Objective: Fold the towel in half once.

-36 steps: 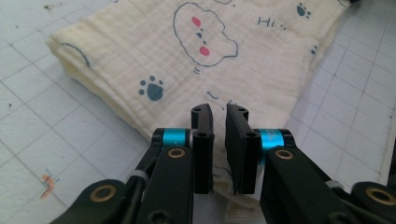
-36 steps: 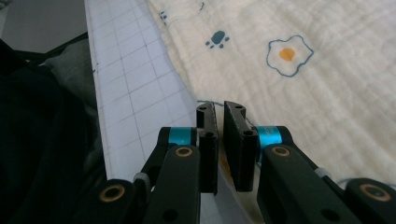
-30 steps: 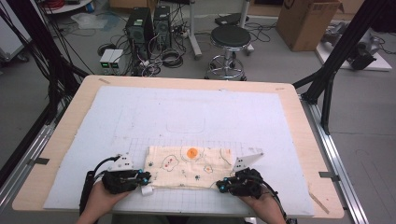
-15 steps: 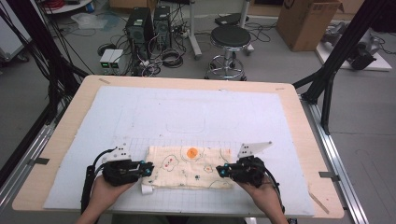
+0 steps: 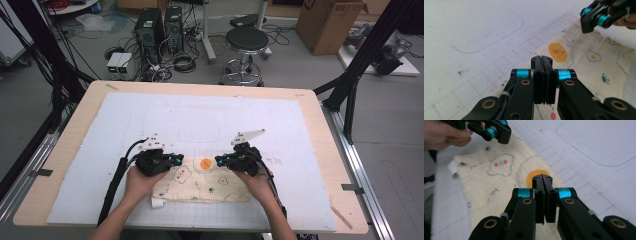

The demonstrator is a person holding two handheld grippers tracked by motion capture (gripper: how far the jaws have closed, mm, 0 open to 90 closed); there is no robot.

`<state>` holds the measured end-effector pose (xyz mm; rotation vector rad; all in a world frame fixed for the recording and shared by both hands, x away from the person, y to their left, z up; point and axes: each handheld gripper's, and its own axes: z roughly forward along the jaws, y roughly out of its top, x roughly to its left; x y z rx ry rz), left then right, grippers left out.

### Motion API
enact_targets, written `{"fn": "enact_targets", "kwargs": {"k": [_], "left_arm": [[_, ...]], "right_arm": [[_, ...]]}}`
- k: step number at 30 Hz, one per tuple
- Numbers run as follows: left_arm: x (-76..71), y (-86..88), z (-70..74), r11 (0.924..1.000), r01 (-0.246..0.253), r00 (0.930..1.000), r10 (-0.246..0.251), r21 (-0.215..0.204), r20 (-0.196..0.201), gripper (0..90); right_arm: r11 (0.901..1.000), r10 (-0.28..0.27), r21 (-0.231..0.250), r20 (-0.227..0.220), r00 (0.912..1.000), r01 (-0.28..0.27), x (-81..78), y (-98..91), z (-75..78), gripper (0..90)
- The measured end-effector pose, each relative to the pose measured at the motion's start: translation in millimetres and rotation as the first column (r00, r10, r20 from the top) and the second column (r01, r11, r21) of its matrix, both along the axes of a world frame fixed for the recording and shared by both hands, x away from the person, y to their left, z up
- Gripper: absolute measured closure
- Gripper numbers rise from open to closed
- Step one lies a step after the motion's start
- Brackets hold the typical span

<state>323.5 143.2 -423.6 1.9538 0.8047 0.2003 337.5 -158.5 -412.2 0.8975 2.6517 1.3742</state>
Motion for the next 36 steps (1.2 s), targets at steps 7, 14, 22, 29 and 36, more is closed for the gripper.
{"fn": "enact_targets", "kwargs": {"k": [7, 14, 22, 29, 36], "left_arm": [[13.7, -7.4, -16.9, 0.9963, -0.025, 0.9982, 0.03, 0.082, -0.052, 89.1], [16.7, -1.4, -19.3, 0.9889, -0.034, 0.9976, 0.042, 0.144, -0.054, 89.2], [14.1, 11.1, -17.2, 0.9826, -0.05, 0.9975, 0.058, 0.179, -0.041, 88.7], [11.4, 26.1, -17.6, 0.9819, -0.074, 0.9958, 0.082, 0.174, -0.04, 87.5], [10.7, 28.7, -17.2, 0.9808, -0.08, 0.9955, 0.088, 0.178, -0.035, 87.5]], "right_arm": [[0.9977, -0.06, -0.033, -0.01, 0.9982, 0.059, 16.4, 8.5, -18.0, 89.6], [0.9897, -0.062, -0.131, -0.019, 0.9979, 0.059, 18.3, 6.5, -25.4, 89.6], [0.9896, -0.097, -0.11, -0.037, 0.9946, 0.092, 17.2, -12.4, -27.1, 89.6], [0.9891, -0.126, -0.083, -0.046, 0.991, 0.122, 13.1, -34.0, -29.5, 89.1], [0.9841, -0.157, -0.089, -0.035, 0.9869, 0.153, 8.6, -57.9, -29.6, 89.1]]}}
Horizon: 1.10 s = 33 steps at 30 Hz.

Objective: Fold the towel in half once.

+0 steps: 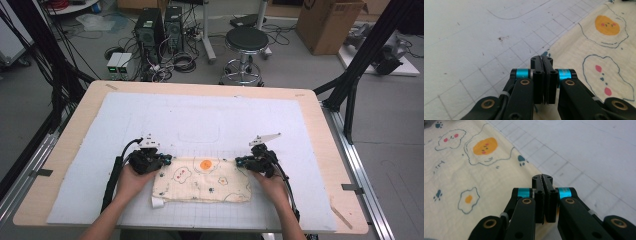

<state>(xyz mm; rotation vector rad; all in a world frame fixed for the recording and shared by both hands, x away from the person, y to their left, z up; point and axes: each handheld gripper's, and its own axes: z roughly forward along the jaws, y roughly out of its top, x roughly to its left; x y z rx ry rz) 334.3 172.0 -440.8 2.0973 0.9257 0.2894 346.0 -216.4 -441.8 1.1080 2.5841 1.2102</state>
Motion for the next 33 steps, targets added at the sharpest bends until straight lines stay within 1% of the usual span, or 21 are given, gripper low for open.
{"fn": "enact_targets", "kwargs": {"k": [1, 2, 3, 4, 5, 6, 7, 9, 10, 11, 15, 16, 17, 19, 20, 24, 26, 28, 30, 31, 33], "left_arm": [[-0.5, 0.1, 0.7, 1.0, -0.002, 1.0, 0.002, -0.001, 0.007, 86.8], [-1.0, 0.9, 1.9, 1.0, 0.001, 1.0, -0.001, -0.005, 0.01, 85.5], [-1.9, 1.6, 3.5, 0.9997, -0.003, 0.9999, 0.003, -0.022, 0.014, 84.5], [-3.3, 2.6, 5.8, 0.9994, -0.006, 0.9997, 0.007, -0.035, 0.024, 84.5], [-4.0, 3.2, 7.1, 0.9994, -0.006, 0.9996, 0.007, -0.033, 0.029, 84.6], [-4.5, 3.8, 8.1, 0.9996, -0.007, 0.9995, 0.007, -0.027, 0.032, 84.5], [-4.8, 4.1, 8.4, 0.9998, -0.006, 0.9994, 0.006, -0.019, 0.033, 84.5], [-3.9, 5.1, 6.8, 0.9999, -0.012, 0.9995, 0.012, -0.004, 0.03, 84.6], [-2.9, 5.9, 5.7, 0.9999, -0.013, 0.9996, 0.013, 0.004, 0.024, 84.6], [-2.4, 6.0, 4.6, 0.9999, -0.014, 0.9998, 0.014, 0.003, 0.015, 84.6], [-1.6, 5.1, 2.1, 0.9997, -0.01, 0.9998, 0.01, 0.021, 0.018, 84.2], [-1.6, 5.1, 1.6, 0.9996, -0.009, 0.9998, 0.009, 0.027, 0.016, 84.2], [-1.5, 5.1, 1.0, 0.9997, -0.01, 0.9998, 0.01, 0.024, 0.016, 84.2], [-1.2, 6.6, 1.2, 0.9997, -0.01, 0.9999, 0.01, 0.023, 0.014, 84.2], [-1.4, 7.3, 1.5, 0.9996, -0.008, 0.9998, 0.008, 0.026, 0.017, 84.2], [-3.5, 11.2, 0.4, 0.9998, -0.015, 0.9997, 0.014, 0.015, 0.018, 83.9], [-3.8, 13.5, -0.8, 0.9999, -0.015, 0.9997, 0.015, -0.001, 0.018, 83.9], [-3.8, 13.7, -1.7, 0.9995, -0.025, 0.9995, 0.026, -0.019, 0.018, 83.2], [-4.6, 13.0, -0.3, 0.9994, -0.022, 0.9993, 0.022, -0.026, 0.028, 80.8], [-5.8, 13.1, 1.3, 0.999, -0.022, 0.9992, 0.023, -0.038, 0.033, 79.6], [-9.0, 13.5, 5.7, 0.9982, -0.007, 0.9991, 0.009, -0.06, 0.043, 77.2]], "right_arm": [[1.0, -0.003, 0.004, -0.009, 0.9999, 0.003, -0.9, -2.4, 0.3, 88.9], [1.0, -0.009, 0.003, -0.007, 0.9999, 0.009, -1.5, -4.0, 0.9, 88.5], [1.0, -0.007, 0.005, -0.003, 1.0, 0.007, -2.8, -4.9, 2.2, 87.9], [0.9998, -0.002, 0.02, 0.012, 0.9999, 0.002, -4.3, -5.4, 4.0, 87.9], [0.9993, 0.003, 0.036, 0.029, 0.9996, -0.004, -6.0, -5.0, 7.0, 87.8], [0.999, 0.007, 0.045, 0.036, 0.9993, -0.008, -7.6, -4.0, 9.0, 87.6], [0.9988, 0.015, 0.047, 0.05, 0.9986, -0.018, -9.4, -2.6, 11.2, 86.6], [0.998, 0.035, 0.051, 0.062, 0.9975, -0.038, -11.5, 0.4, 12.9, 85.6], [0.9981, 0.041, 0.043, 0.066, 0.997, -0.044, -12.0, 2.0, 12.4, 85.6], [0.9985, 0.044, 0.03, 0.064, 0.997, -0.046, -12.1, 2.9, 11.7, 85.7], [0.999, 0.045, 0.003, 0.038, 0.9983, -0.045, -10.4, 1.9, 6.0, 85.7], [0.9993, 0.038, -0.001, 0.027, 0.9989, -0.038, -10.8, 1.0, 5.1, 85.8], [0.9993, 0.038, -0.002, 0.03, 0.9988, -0.038, -10.0, -0.9, 3.6, 85.8], [0.9996, 0.029, -0.005, 0.016, 0.9994, -0.029, -10.5, -4.1, 1.6, 85.8], [0.9995, 0.03, -0.004, 0.019, 0.9994, -0.03, -10.5, -6.3, 0.8, 85.8], [0.9998, 0.016, 0.007, 0.019, 0.9997, -0.016, -13.0, -14.3, 0.8, 85.6], [0.9999, 0.009, 0.013, 0.02, 0.9998, -0.01, -14.2, -17.7, 0.9, 84.3], [0.9996, -0.001, 0.027, 0.015, 0.9999, 0.0, -14.0, -18.9, 1.0, 81.8], [0.9994, 0.0, 0.035, 0.027, 0.9996, -0.001, -15.9, -17.9, 3.7, 78.6], [0.9991, 0.002, 0.043, 0.039, 0.9992, -0.003, -16.8, -17.3, 5.0, 77.3], [0.9987, 0.006, 0.05, 0.058, 0.9983, -0.009, -19.5, -16.4, 8.2, 75.0]]}}
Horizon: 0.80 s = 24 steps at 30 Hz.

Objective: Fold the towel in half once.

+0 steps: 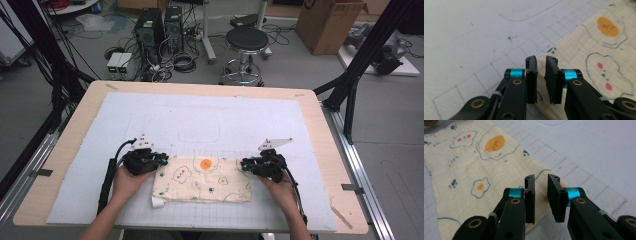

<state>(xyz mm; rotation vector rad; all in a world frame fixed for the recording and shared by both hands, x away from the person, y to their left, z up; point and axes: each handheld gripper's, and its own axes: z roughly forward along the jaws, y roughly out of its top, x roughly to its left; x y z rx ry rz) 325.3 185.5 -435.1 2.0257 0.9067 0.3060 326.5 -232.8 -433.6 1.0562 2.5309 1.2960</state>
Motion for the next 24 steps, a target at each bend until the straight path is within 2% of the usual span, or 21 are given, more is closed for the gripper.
{"fn": "enact_targets", "kwargs": {"k": [3, 6, 10, 13, 17, 24], "left_arm": [[-6.3, 1.9, 5.8, 0.9995, 0.031, 0.9994, -0.031, -0.01, 0.017, 72.6], [-12.8, 5.2, 9.0, 0.9989, 0.041, 0.9988, -0.04, -0.022, 0.029, 67.5], [-20.0, 11.8, 12.9, 0.9948, 0.043, 0.9984, -0.04, -0.092, 0.041, 60.8], [-25.3, 15.2, 16.6, 0.9933, 0.043, 0.9979, -0.038, -0.108, 0.053, 57.3], [-29.8, 19.4, 18.4, 0.9939, 0.037, 0.9978, -0.031, -0.104, 0.058, 51.6], [-38.8, 30.2, 18.7, 0.994, 0.018, 0.9971, -0.01, -0.108, 0.075, 41.3]], "right_arm": [[0.9998, 0.004, 0.021, 0.025, 0.9997, -0.005, -3.7, 0.1, 4.1, 69.7], [0.9991, 0.011, 0.041, 0.048, 0.9988, -0.013, -7.9, -0.5, 8.2, 62.7], [0.9969, 0.008, 0.077, 0.067, 0.9977, -0.013, -14.9, -0.2, 14.3, 53.5], [0.9942, 0.009, 0.106, 0.095, 0.9954, -0.019, -20.9, 0.5, 19.3, 48.5], [0.9943, 0.004, 0.106, 0.109, 0.9941, -0.015, -27.3, 0.9, 22.8, 41.1], [0.9972, -0.006, 0.074, 0.096, 0.9954, -0.001, -31.9, 3.3, 22.4, 30.5]]}}
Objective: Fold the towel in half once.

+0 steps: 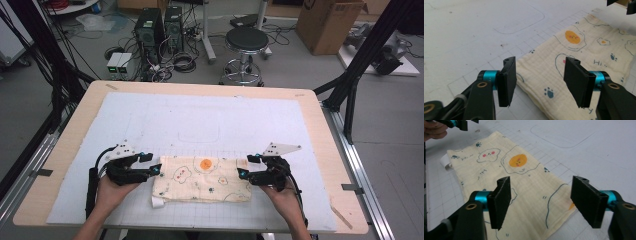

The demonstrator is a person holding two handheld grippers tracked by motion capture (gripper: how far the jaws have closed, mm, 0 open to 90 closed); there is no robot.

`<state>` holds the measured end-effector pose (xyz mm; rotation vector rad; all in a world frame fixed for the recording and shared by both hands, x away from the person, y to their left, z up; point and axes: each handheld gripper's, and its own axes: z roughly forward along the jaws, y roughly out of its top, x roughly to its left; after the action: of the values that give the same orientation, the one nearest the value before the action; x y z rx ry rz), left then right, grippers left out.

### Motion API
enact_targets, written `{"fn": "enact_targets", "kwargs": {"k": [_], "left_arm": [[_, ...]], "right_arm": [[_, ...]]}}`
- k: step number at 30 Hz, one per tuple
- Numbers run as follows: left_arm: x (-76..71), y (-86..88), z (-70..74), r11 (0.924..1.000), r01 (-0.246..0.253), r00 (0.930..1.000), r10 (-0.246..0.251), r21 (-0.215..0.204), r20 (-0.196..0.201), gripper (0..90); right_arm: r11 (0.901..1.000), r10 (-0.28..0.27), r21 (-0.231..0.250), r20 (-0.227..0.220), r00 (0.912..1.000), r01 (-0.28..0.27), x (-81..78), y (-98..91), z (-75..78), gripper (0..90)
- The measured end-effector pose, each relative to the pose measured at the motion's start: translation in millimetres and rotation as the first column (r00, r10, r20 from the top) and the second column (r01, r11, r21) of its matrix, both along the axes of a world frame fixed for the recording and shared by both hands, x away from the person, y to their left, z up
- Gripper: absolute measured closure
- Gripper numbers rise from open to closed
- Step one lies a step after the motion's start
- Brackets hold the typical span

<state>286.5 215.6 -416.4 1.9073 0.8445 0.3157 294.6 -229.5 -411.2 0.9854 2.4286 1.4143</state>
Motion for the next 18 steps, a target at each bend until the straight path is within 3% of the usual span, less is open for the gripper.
{"fn": "enact_targets", "kwargs": {"k": [5, 14, 18], "left_arm": [[-6.3, 2.7, 1.8, 0.9999, -0.001, 0.9999, 0.001, -0.014, 0.013, 38.5], [-12.8, 1.2, 3.8, 0.9996, 0.011, 0.9994, -0.01, -0.024, 0.032, 35.3], [-12.8, -1.5, 2.4, 0.9997, 0.021, 0.999, -0.021, -0.01, 0.039, 35.0]], "right_arm": [[0.9993, 0.019, -0.034, 0.03, 0.9994, -0.018, -7.2, 3.4, -1.9, 26.5], [1.0, 0.005, -0.006, 0.037, 0.9993, -0.005, -11.8, -0.5, 0.4, 24.8], [0.9997, 0.002, -0.025, 0.037, 0.9993, -0.001, -11.1, 1.7, -1.5, 24.7]]}}
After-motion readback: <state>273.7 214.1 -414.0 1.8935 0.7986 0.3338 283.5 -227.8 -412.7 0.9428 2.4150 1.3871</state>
